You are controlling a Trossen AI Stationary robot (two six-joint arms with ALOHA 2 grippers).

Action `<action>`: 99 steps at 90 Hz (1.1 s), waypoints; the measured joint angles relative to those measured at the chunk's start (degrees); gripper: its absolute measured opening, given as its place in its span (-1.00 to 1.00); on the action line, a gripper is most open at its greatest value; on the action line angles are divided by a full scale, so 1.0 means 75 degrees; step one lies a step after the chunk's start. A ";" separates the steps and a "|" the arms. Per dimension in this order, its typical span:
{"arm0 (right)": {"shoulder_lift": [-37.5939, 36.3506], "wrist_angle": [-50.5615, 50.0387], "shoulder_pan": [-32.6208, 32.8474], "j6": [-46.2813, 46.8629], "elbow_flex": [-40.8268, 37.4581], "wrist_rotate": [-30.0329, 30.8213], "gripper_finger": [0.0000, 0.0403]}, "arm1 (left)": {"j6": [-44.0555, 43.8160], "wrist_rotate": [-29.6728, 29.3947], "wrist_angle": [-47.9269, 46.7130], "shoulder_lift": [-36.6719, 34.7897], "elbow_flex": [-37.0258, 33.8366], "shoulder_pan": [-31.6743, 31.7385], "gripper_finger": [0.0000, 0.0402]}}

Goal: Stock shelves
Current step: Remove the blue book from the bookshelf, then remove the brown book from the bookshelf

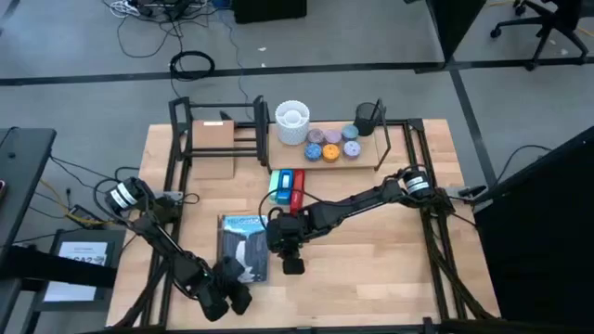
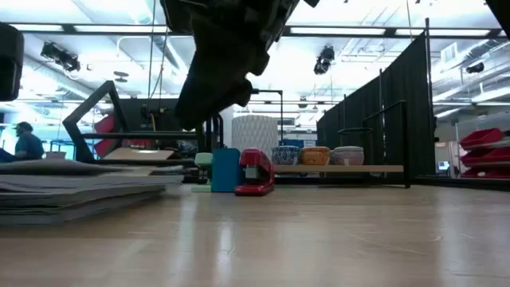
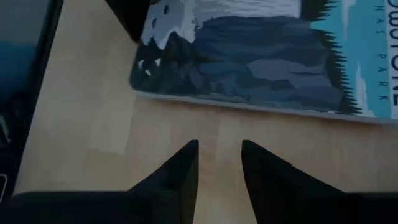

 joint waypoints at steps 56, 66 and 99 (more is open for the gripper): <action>0.0015 0.2870 -0.0136 0.0225 -0.1695 0.0431 -0.54 | -0.0439 0.0847 -0.3952 0.0006 0.2256 -0.0015 -1.00; 0.0044 0.3214 -0.0212 0.0225 -0.1955 0.0550 -0.56 | -0.0586 0.0885 -0.5181 0.0006 0.2778 0.0005 -1.00; -0.1248 0.1579 0.0225 -0.0409 -0.1990 0.2688 -0.64 | -0.0882 -0.1967 -1.0926 -0.0009 0.3155 0.1863 -1.00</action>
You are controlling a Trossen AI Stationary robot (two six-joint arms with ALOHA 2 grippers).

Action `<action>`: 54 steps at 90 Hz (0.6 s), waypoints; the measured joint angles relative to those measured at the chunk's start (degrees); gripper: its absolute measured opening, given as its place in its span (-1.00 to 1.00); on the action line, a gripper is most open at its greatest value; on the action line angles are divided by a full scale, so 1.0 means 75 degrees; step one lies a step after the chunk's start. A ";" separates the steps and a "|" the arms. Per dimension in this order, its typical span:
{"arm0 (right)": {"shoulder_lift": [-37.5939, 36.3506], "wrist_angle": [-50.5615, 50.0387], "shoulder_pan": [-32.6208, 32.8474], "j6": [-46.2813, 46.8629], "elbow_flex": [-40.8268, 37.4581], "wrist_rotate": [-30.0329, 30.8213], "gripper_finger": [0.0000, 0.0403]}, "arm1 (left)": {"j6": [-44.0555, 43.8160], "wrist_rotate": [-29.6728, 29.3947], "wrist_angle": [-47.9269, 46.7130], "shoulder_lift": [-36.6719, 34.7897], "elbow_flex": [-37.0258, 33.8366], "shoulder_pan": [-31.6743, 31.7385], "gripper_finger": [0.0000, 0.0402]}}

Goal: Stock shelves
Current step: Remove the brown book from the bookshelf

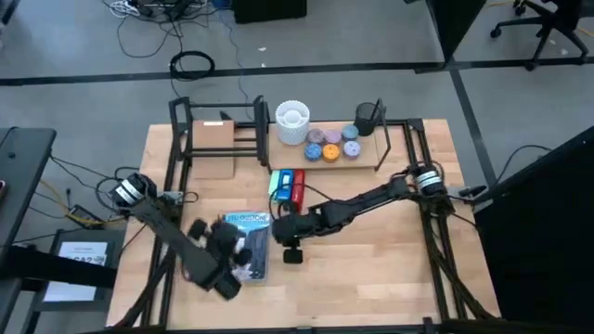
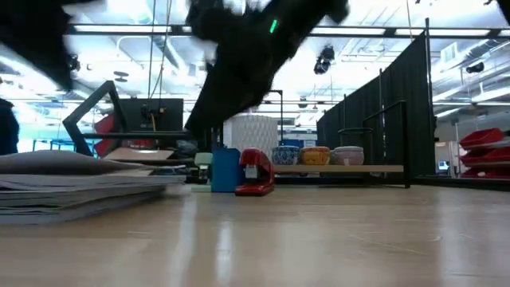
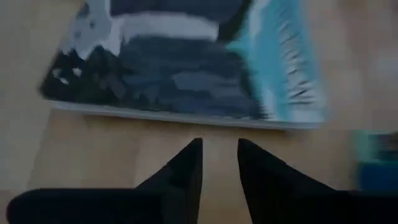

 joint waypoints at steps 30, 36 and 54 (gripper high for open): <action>-0.1673 -0.2041 0.0793 0.0266 -0.0178 0.2090 -0.64 | -0.0773 -0.0809 0.2262 -0.0153 -0.3246 0.2602 -1.00; -0.1901 -0.1983 0.0854 0.0373 -0.0278 0.2101 -0.64 | -0.0878 -0.0915 0.2612 -0.0165 -0.3572 0.2944 -1.00; -0.2138 -0.1995 0.0849 0.0581 -0.0499 0.2133 -0.64 | -0.0880 -0.1250 0.4214 -0.0218 -0.4455 0.3861 -1.00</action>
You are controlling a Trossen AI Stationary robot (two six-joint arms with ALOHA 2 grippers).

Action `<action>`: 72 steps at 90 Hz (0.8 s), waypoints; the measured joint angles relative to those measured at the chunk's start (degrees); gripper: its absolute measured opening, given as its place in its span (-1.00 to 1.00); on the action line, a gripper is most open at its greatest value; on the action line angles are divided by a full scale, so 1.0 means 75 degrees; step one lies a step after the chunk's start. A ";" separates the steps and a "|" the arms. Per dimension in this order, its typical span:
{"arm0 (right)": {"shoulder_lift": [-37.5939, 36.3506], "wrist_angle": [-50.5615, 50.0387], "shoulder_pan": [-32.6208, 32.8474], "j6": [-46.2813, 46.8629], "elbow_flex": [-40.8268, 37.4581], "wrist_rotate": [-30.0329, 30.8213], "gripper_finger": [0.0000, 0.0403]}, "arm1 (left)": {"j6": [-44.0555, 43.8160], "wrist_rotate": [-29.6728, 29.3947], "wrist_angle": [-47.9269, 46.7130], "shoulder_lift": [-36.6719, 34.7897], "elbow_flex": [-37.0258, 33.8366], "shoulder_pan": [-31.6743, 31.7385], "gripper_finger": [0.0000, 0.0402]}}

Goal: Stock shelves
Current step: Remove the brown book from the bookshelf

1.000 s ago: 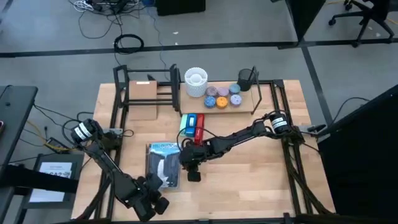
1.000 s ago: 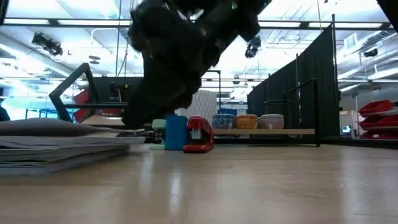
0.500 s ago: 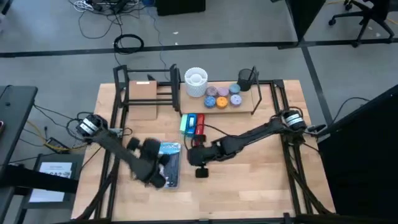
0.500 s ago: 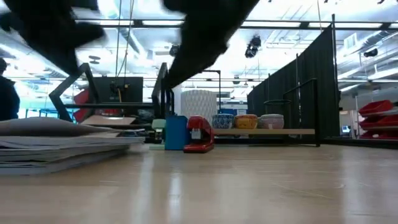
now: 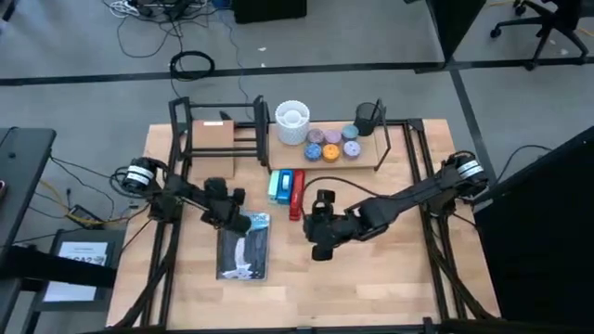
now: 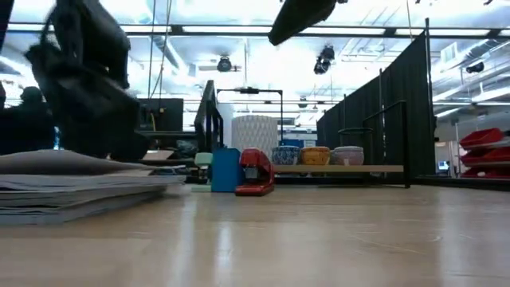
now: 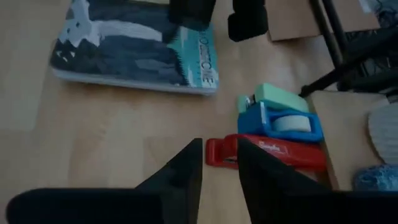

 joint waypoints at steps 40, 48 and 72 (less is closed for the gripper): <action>0.0026 0.0016 -0.0133 -0.0001 -0.0034 -0.0184 -0.64 | 0.0249 -0.1216 0.1327 -0.0018 -0.0601 0.1294 -1.00; 0.0026 0.0018 -0.0194 0.0002 -0.0034 -0.0317 -0.64 | 0.0816 -0.1283 0.2184 -0.0018 -0.0817 0.1626 -1.00; 0.0029 0.0019 -0.0211 0.0003 -0.0034 -0.0384 -0.64 | 0.2396 -0.1568 0.4437 -0.0044 -0.1536 0.2372 -1.00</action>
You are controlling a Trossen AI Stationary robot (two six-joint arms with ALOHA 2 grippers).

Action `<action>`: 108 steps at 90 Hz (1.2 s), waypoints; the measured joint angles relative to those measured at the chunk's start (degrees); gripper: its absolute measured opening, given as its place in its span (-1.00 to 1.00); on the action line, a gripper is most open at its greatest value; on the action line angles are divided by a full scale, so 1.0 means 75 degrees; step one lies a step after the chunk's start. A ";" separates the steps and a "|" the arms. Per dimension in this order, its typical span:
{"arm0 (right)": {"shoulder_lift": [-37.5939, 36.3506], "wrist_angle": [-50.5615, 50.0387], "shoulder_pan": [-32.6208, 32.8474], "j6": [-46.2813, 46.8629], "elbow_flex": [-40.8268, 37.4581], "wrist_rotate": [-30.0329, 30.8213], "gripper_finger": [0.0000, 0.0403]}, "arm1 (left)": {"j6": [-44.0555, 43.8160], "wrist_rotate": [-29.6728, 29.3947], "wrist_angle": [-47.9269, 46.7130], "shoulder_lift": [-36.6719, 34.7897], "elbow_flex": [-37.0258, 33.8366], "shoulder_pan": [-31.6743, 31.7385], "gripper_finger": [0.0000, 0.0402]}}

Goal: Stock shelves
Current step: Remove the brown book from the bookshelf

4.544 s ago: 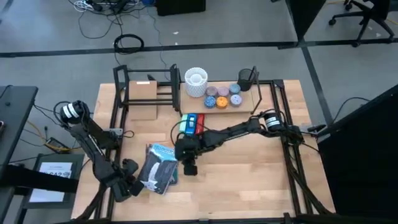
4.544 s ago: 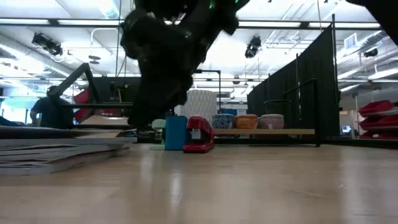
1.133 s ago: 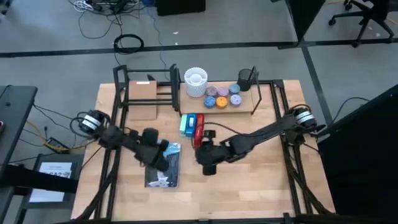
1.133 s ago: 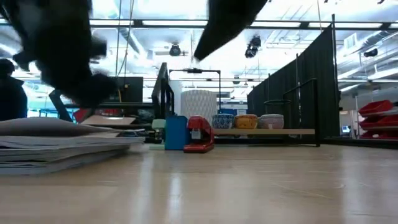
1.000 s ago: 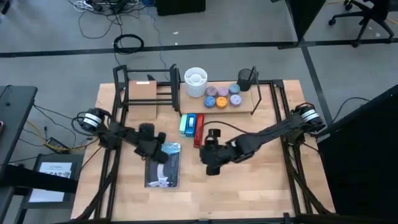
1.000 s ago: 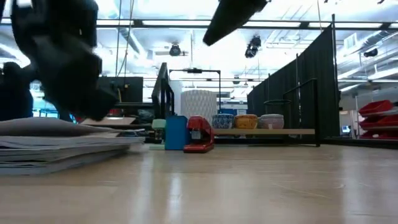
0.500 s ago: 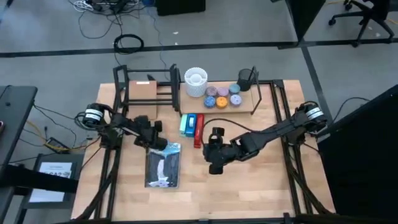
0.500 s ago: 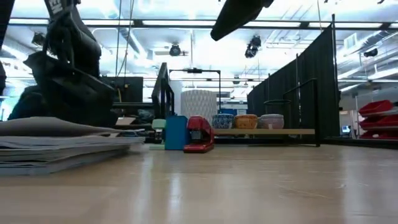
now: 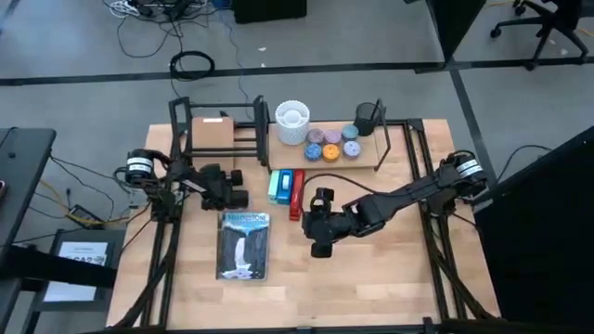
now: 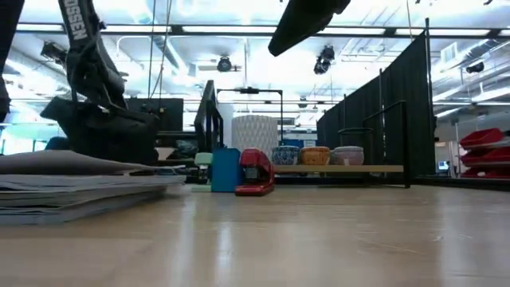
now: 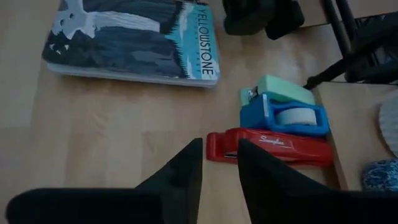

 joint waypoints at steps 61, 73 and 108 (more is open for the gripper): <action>0.0006 0.0179 0.0065 0.0061 0.0000 -0.0147 -0.64 | 0.3917 0.2940 -0.2713 -0.0082 0.1898 -0.0083 -1.00; 0.0009 0.0178 0.0084 0.0058 0.0000 -0.0147 -0.64 | 0.4237 0.4168 -0.3395 -0.0259 0.2546 -0.0330 -1.00; 0.0012 0.0188 0.0084 0.0053 0.0000 -0.0144 -0.64 | 0.3632 0.3057 -0.3651 -0.0240 0.2641 -0.0534 -1.00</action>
